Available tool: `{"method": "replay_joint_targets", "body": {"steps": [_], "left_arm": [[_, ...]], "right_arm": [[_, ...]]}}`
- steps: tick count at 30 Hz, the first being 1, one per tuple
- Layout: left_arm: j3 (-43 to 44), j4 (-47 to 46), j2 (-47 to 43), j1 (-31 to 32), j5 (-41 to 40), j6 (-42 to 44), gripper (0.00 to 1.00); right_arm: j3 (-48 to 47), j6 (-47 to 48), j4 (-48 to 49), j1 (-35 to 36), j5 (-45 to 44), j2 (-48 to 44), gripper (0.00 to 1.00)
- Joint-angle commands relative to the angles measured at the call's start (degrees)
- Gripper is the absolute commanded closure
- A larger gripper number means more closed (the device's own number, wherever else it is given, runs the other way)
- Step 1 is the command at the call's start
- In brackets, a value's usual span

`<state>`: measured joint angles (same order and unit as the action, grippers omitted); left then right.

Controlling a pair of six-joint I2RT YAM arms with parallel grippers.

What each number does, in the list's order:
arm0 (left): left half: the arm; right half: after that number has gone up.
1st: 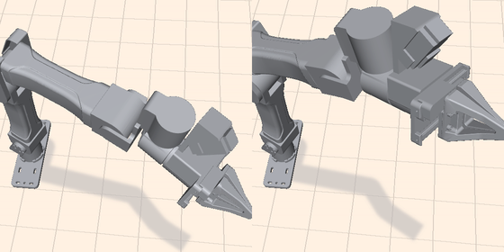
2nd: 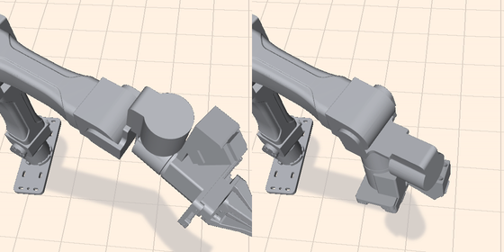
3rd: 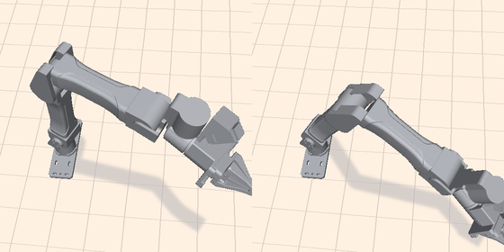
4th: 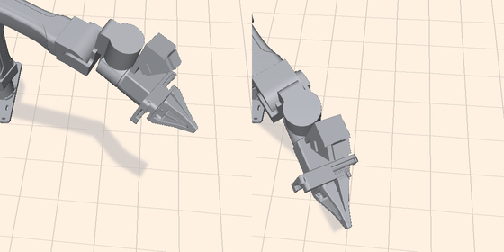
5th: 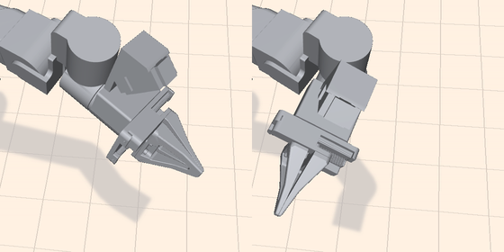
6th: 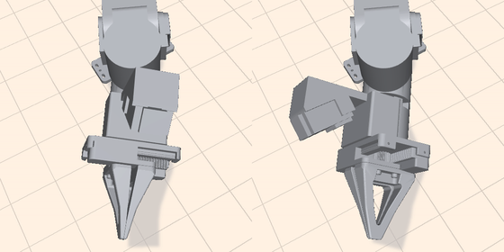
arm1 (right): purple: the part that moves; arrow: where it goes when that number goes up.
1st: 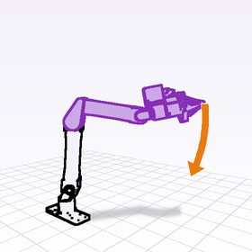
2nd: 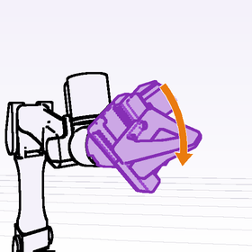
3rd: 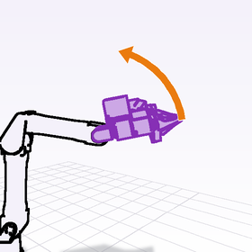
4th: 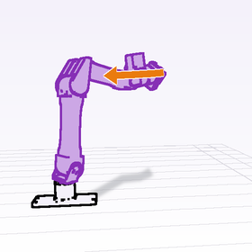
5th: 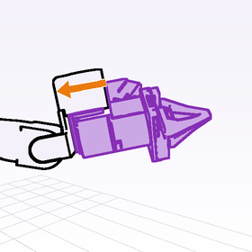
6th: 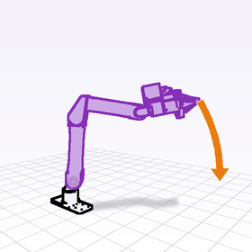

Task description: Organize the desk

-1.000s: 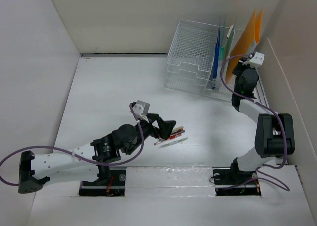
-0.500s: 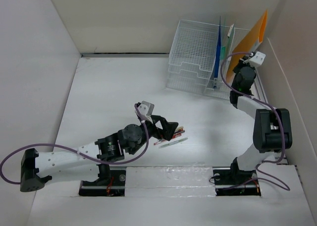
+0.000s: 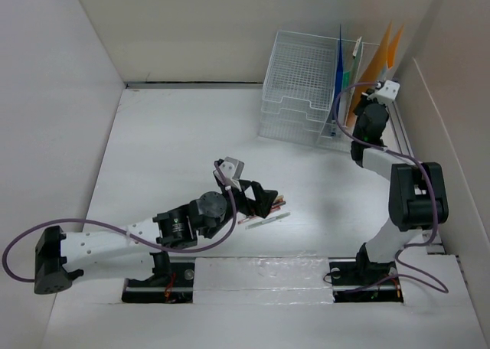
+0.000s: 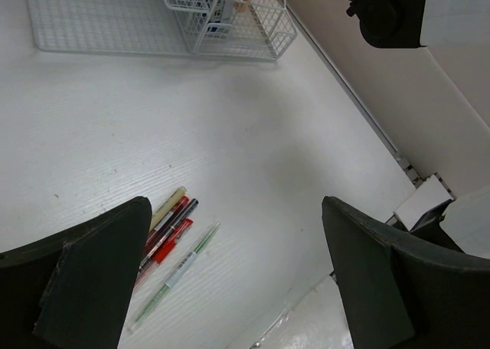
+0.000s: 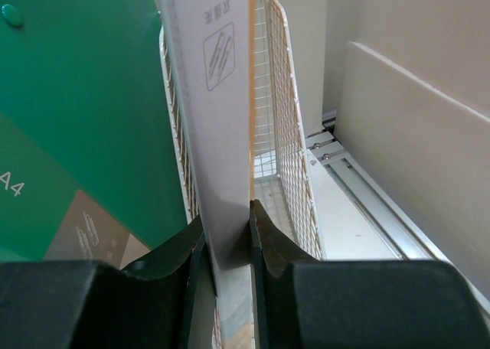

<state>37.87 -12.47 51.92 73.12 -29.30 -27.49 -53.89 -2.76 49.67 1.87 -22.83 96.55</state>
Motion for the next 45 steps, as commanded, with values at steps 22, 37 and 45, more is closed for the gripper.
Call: {"method": "replay_joint_targets", "body": {"steps": [22,37,45], "left_arm": [[5.6,7.2,15.7,-2.5,3.4,-6.0,0.66],[15.9,15.9,38.3,-4.8,3.0,-4.4,0.71],[15.1,11.9,41.1,-9.2,7.3,-1.2,0.64]], "right_arm": [[0.1,-15.8,-32.4,2.6,3.9,-28.9,0.04],[20.4,-18.3,-48.4,17.0,15.0,-65.8,0.87],[22.9,-17.9,-52.8,21.1,17.6,-69.6,0.84]]}}
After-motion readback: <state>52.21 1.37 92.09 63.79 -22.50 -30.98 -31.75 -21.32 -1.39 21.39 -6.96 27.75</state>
